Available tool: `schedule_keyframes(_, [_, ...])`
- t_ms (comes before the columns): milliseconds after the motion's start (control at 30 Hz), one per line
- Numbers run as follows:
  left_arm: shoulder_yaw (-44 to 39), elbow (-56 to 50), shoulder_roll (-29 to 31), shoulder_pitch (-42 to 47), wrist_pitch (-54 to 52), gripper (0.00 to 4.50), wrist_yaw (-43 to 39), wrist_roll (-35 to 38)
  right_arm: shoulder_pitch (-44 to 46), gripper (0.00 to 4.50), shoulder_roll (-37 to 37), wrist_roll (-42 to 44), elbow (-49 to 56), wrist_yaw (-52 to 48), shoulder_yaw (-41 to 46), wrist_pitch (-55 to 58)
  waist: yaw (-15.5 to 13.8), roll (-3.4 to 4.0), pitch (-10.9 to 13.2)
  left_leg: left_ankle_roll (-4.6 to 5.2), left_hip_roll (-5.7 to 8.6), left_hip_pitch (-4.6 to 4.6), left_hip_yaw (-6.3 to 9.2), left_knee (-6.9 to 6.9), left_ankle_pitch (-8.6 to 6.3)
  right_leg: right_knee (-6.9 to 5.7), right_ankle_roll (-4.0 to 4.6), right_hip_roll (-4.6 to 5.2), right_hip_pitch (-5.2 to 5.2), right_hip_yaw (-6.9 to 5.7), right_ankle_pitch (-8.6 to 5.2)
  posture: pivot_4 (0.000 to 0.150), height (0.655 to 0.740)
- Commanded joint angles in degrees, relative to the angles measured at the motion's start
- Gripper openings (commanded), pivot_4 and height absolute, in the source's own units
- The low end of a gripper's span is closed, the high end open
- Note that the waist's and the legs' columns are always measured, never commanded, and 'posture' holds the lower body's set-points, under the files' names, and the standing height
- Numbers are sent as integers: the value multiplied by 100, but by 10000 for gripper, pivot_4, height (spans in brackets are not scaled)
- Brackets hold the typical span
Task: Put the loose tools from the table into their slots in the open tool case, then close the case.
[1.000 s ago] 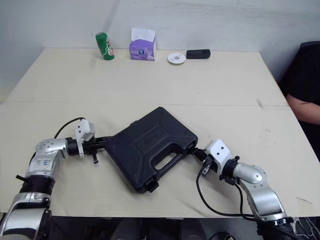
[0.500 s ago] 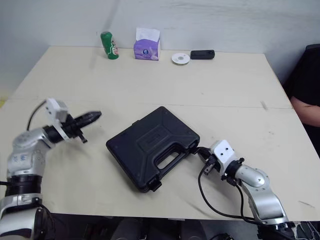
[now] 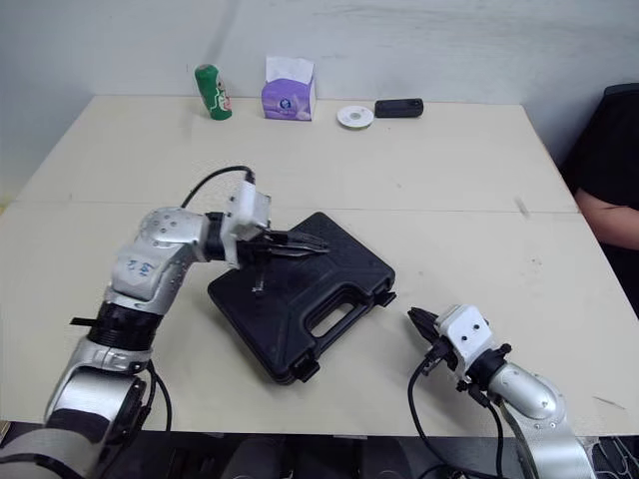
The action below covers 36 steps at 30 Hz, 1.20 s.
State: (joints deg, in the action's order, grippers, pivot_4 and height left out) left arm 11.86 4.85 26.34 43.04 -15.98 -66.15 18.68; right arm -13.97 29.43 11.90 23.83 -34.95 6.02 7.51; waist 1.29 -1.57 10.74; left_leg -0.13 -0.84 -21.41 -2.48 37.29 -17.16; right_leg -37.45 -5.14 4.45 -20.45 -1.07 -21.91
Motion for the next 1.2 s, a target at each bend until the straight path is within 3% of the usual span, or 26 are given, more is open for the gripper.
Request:
schedule_keyframes(33, [511,-36,-327,207,150,147,71,-406,-32,0,-29,165,319,26,84,13,-3,0,0,0,0,-1,0,0,0,1,0,0,0,0,0,1500,7400])
schedule_keyframes(233, [1094,186,-980,342,119,147,493,-1032,-100,0,-17,113,422,16,-98,55,-12,0,0,3,1,-1,0,1,-1,4,0,-1,1,2,0,1500,7400])
schedule_keyframes(467, [1040,410,-1369,457,-151,147,959,-1252,-236,0,-26,35,541,50,-267,112,-22,1,0,3,1,-1,1,2,0,3,0,0,0,3,0,1500,7400])
schedule_keyframes(833, [1077,358,-844,453,-698,147,994,-1638,-196,0,-14,-35,463,124,-238,106,-4,2,0,1,1,5,1,1,1,3,0,1,5,4,0,1500,7400])
schedule_keyframes(1067, [1395,540,-1045,325,-568,147,1093,-1806,78,0,-47,-117,314,227,-289,144,-74,2,-1,0,1,8,1,2,2,4,0,2,9,3,0,1500,7400])
schedule_keyframes(1200, [1875,864,-946,299,-209,147,1058,-2338,340,0,-69,-202,167,246,-437,192,-122,2,-9,0,1,10,1,2,1,7,0,1,12,3,0,1500,7400])
